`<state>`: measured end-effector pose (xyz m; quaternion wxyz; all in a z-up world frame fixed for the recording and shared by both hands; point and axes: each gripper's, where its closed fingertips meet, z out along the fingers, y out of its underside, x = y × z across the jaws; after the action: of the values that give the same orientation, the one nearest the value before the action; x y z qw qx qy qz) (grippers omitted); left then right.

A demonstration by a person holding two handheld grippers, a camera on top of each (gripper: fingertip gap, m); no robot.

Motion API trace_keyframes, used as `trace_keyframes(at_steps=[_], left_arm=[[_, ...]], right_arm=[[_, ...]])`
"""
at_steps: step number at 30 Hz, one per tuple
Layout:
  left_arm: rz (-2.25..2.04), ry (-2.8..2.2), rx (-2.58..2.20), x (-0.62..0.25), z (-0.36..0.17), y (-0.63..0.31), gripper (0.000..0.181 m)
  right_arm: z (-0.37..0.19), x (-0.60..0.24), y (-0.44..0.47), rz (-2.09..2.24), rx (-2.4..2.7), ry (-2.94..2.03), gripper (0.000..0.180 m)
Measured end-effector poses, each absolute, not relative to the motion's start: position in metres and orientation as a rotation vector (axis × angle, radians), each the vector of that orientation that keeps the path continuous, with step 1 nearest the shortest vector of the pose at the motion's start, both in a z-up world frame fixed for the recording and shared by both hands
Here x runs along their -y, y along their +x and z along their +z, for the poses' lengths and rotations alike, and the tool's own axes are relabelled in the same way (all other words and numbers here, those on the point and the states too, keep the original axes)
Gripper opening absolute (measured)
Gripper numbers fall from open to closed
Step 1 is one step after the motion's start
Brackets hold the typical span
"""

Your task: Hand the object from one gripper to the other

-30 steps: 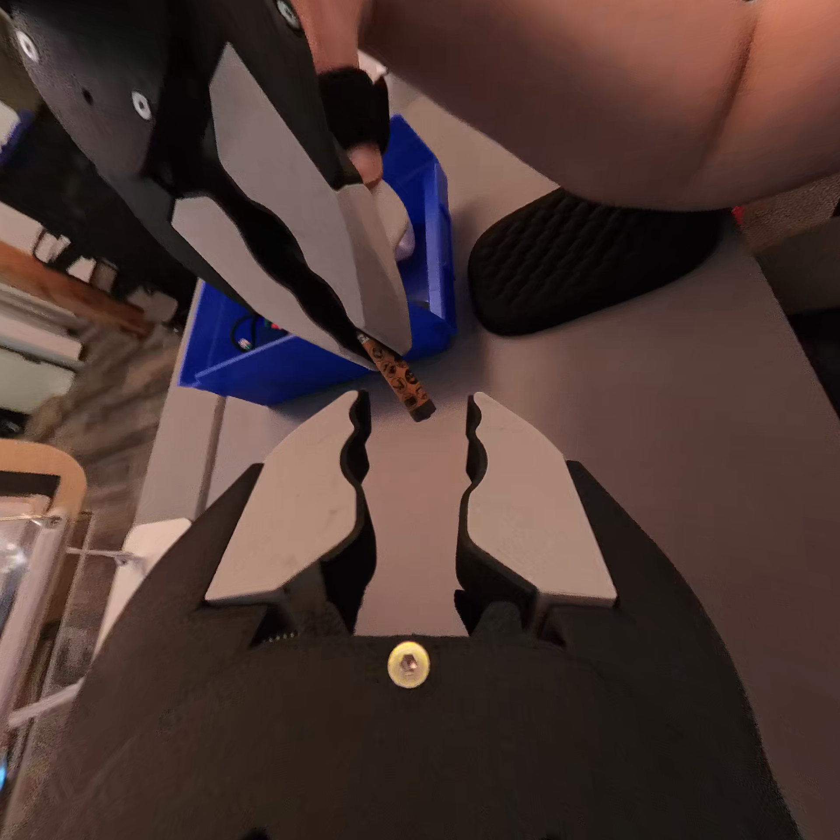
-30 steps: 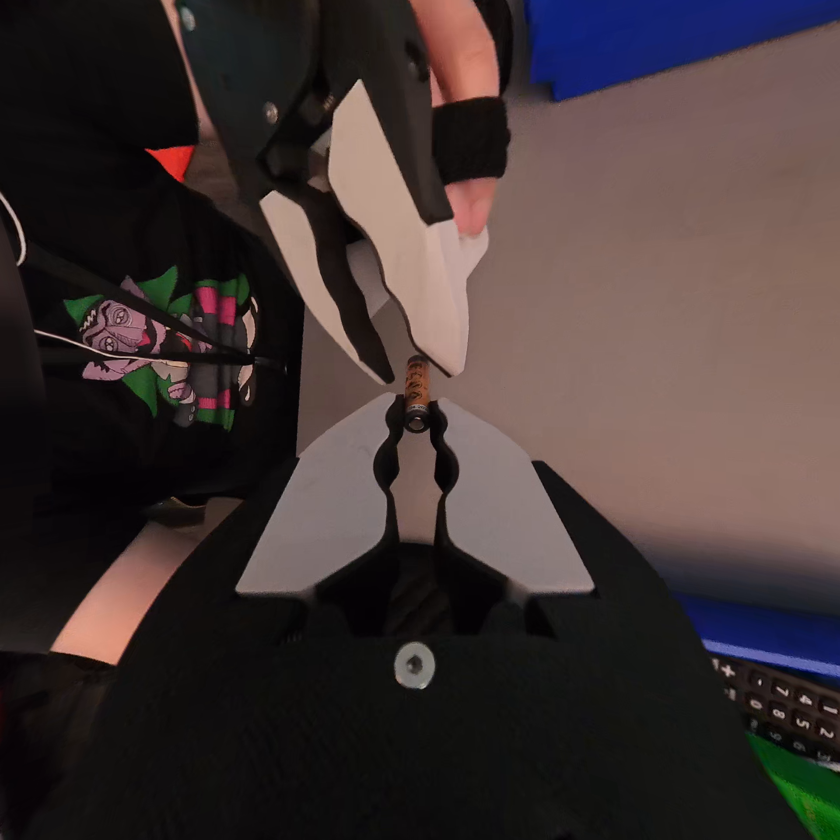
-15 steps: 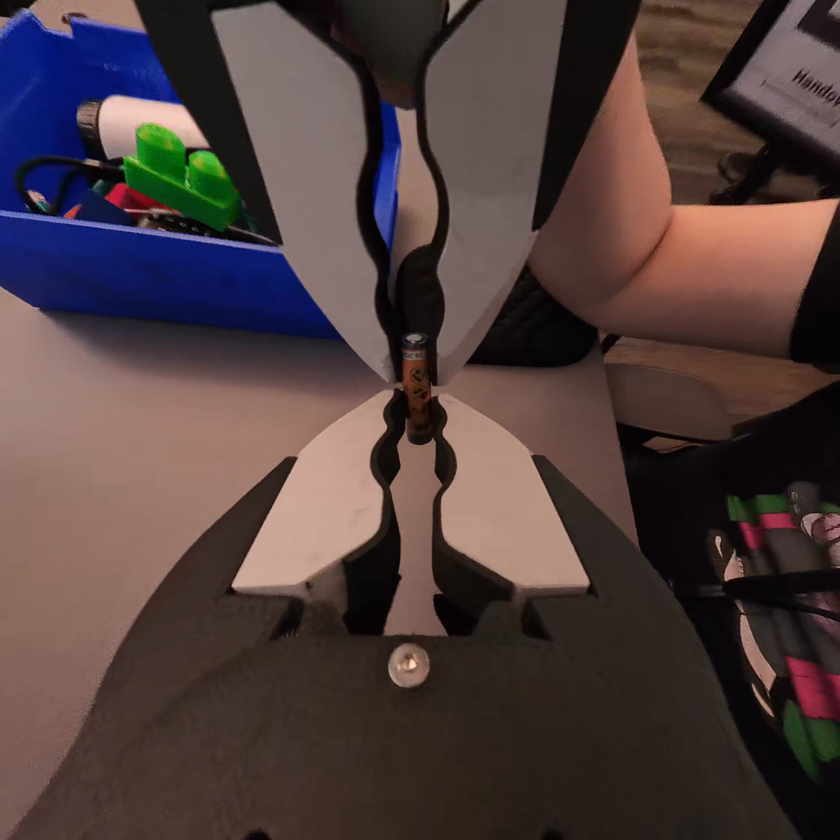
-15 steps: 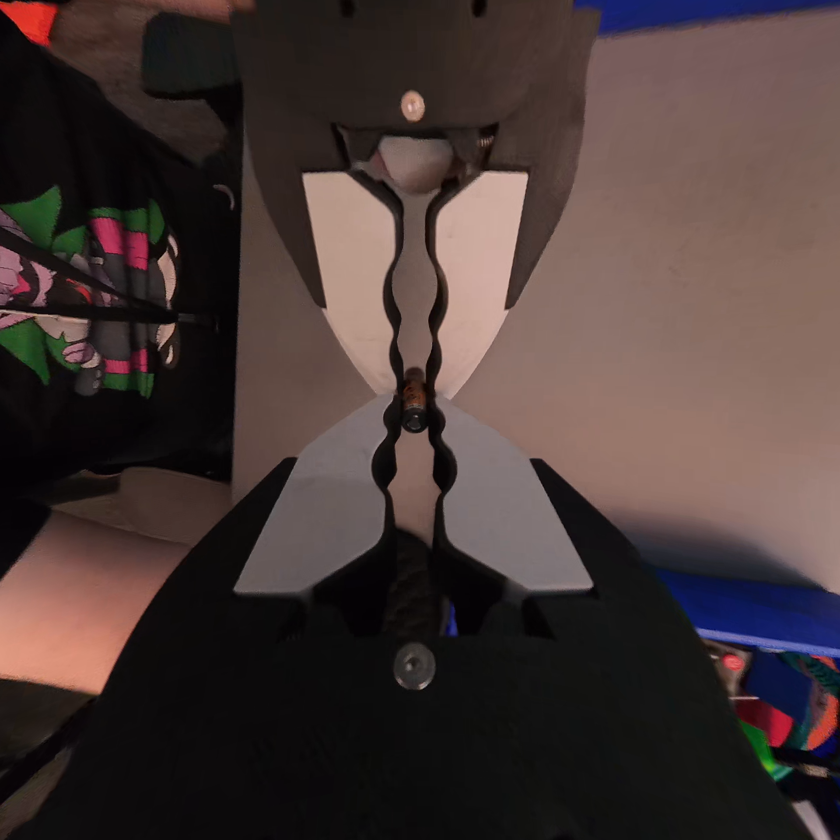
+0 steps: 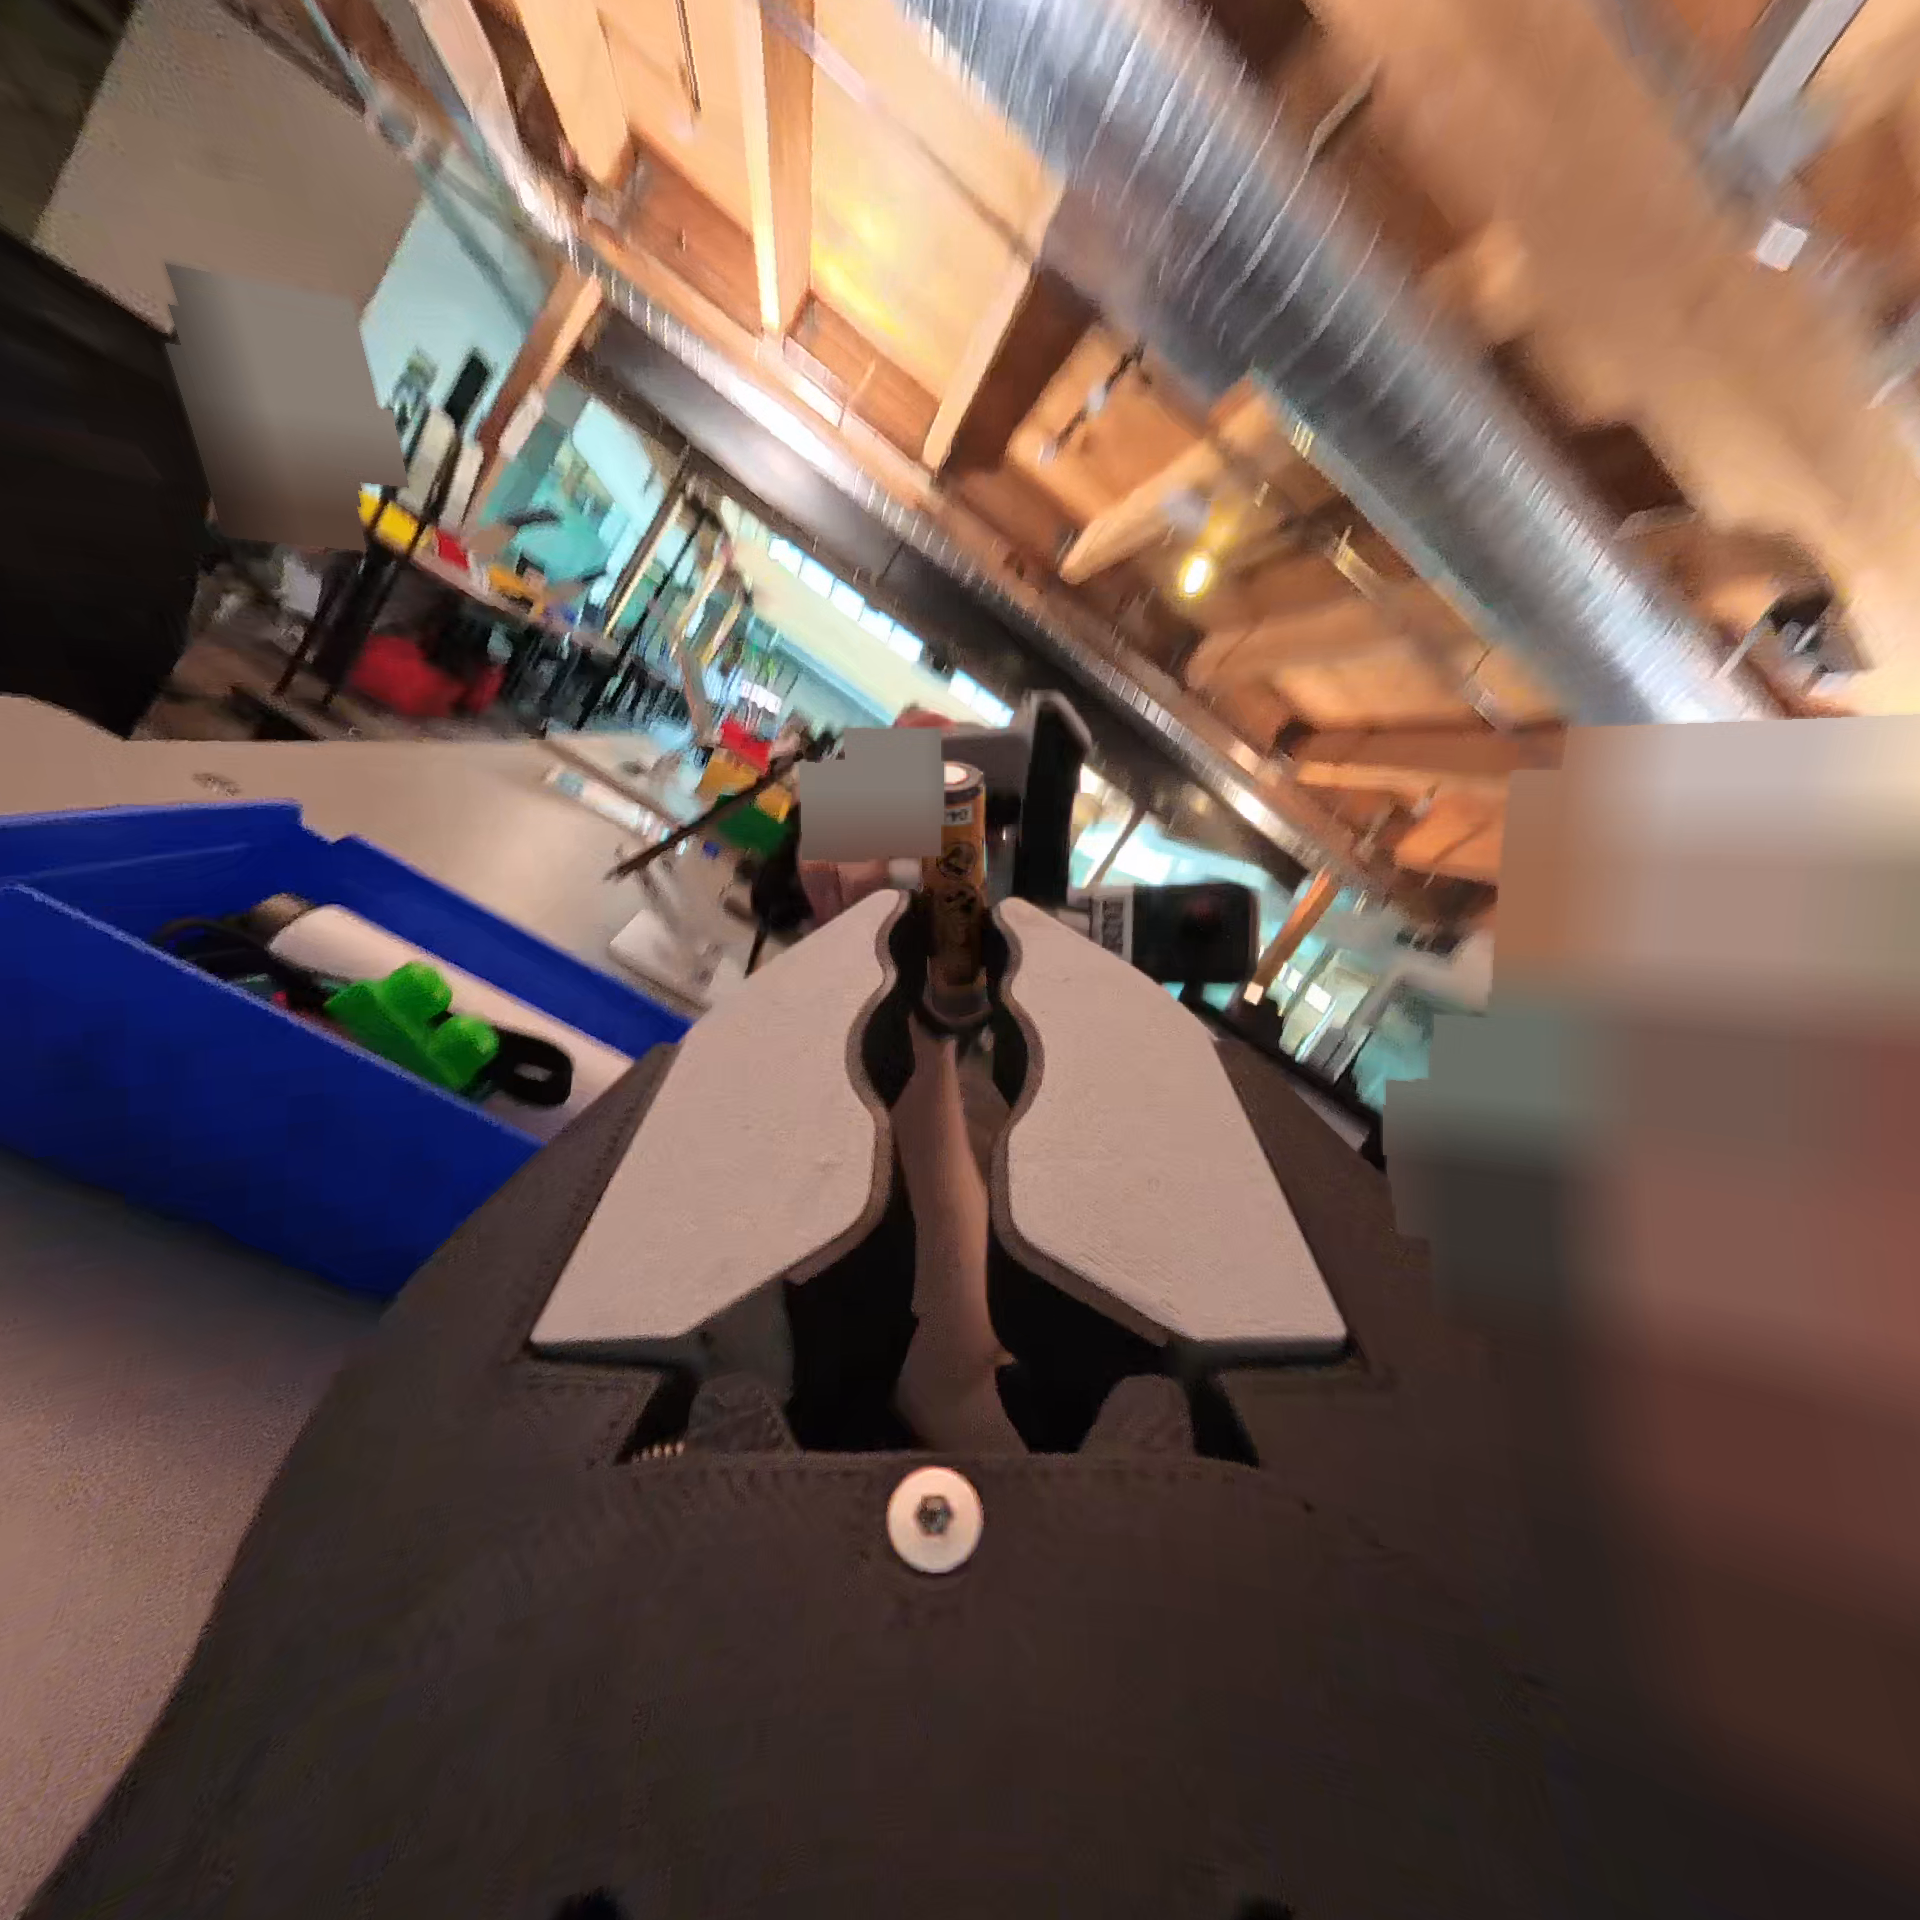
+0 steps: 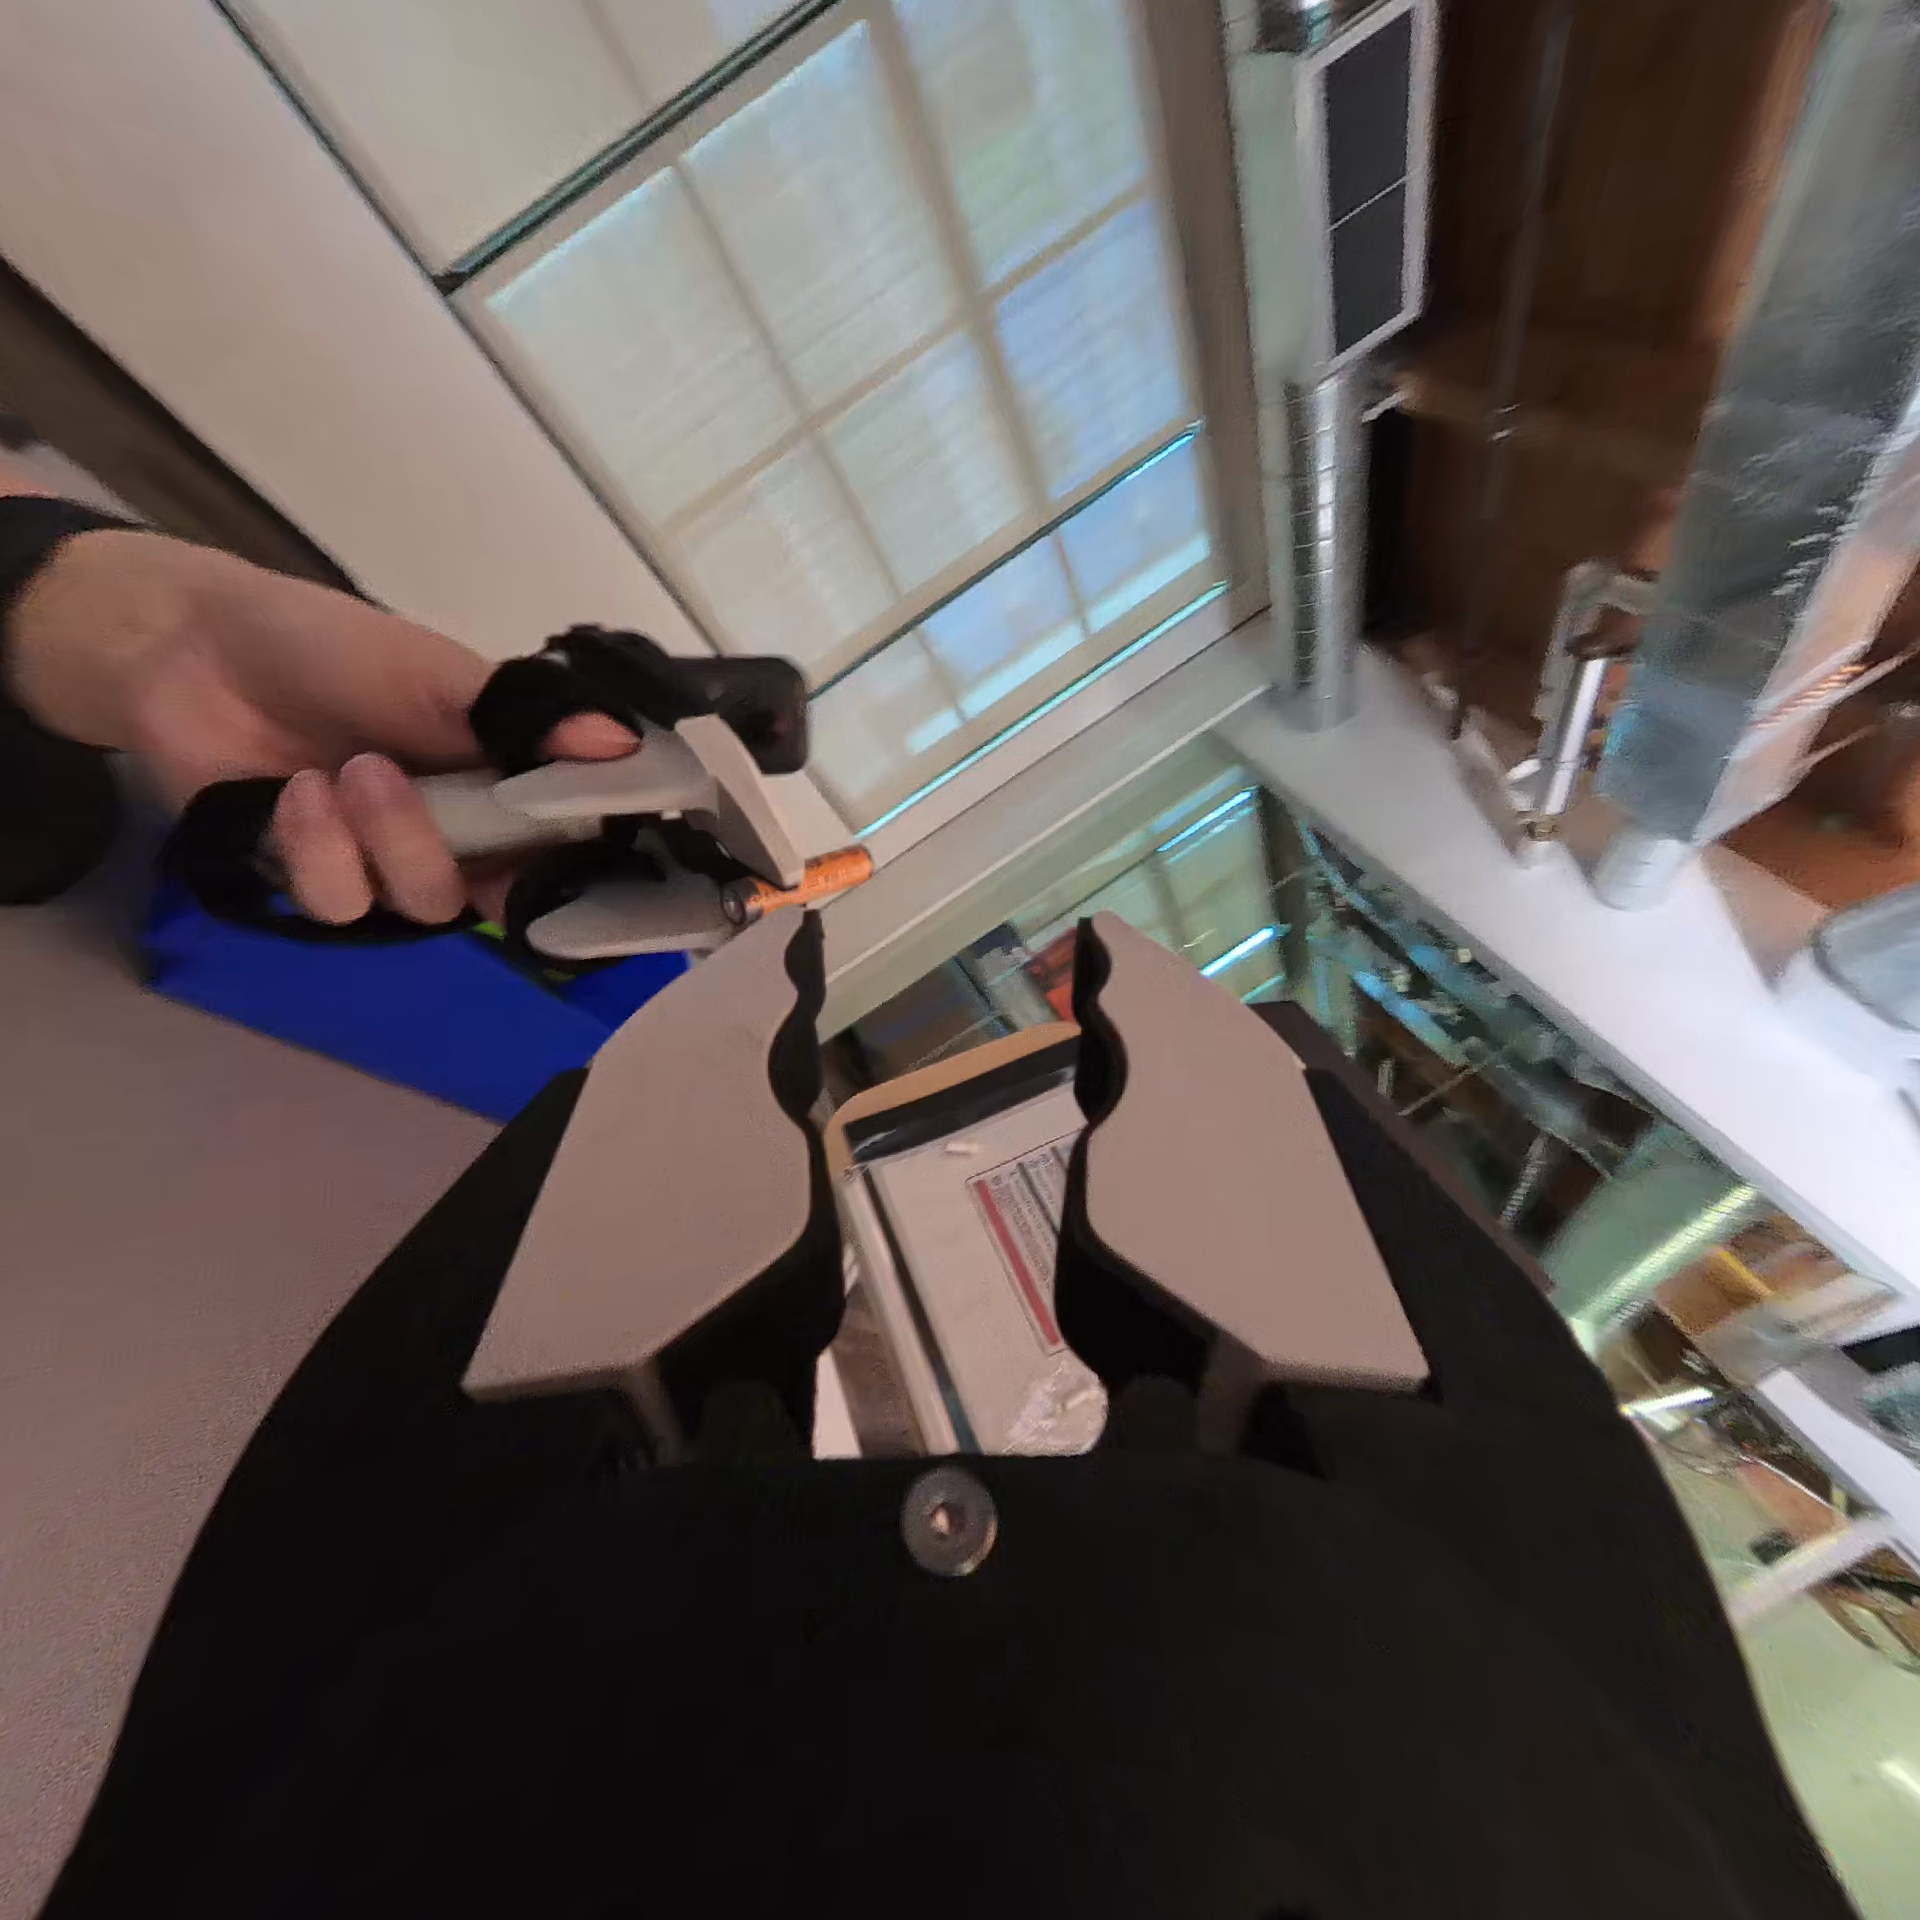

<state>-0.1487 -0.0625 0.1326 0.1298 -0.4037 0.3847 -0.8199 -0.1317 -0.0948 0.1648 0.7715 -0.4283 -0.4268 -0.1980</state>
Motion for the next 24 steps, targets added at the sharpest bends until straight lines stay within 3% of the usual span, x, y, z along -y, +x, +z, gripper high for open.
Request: trace_keyframes(at_steps=[8,13,21,24], left_arm=[[-2.478,-1.124,-0.902,0.055,0.139,-0.151,0.010],[-2.466,-1.093,-0.893,0.060,0.142,-0.154,0.010],[-2.461,-1.088,-0.833,0.060,0.143,-0.156,0.010],[-2.435,-1.055,-0.903,0.062,0.146,-0.157,0.010]], right_arm=[[0.138,0.053,-0.164,-0.605,0.854,-0.962,0.032],[0.136,0.049,-0.170,-0.648,0.771,-0.945,0.013],[0.137,0.048,-0.171,-0.667,0.708,-0.952,0.012],[0.140,0.051,-0.169,-0.488,0.732,-1.052,0.011]])
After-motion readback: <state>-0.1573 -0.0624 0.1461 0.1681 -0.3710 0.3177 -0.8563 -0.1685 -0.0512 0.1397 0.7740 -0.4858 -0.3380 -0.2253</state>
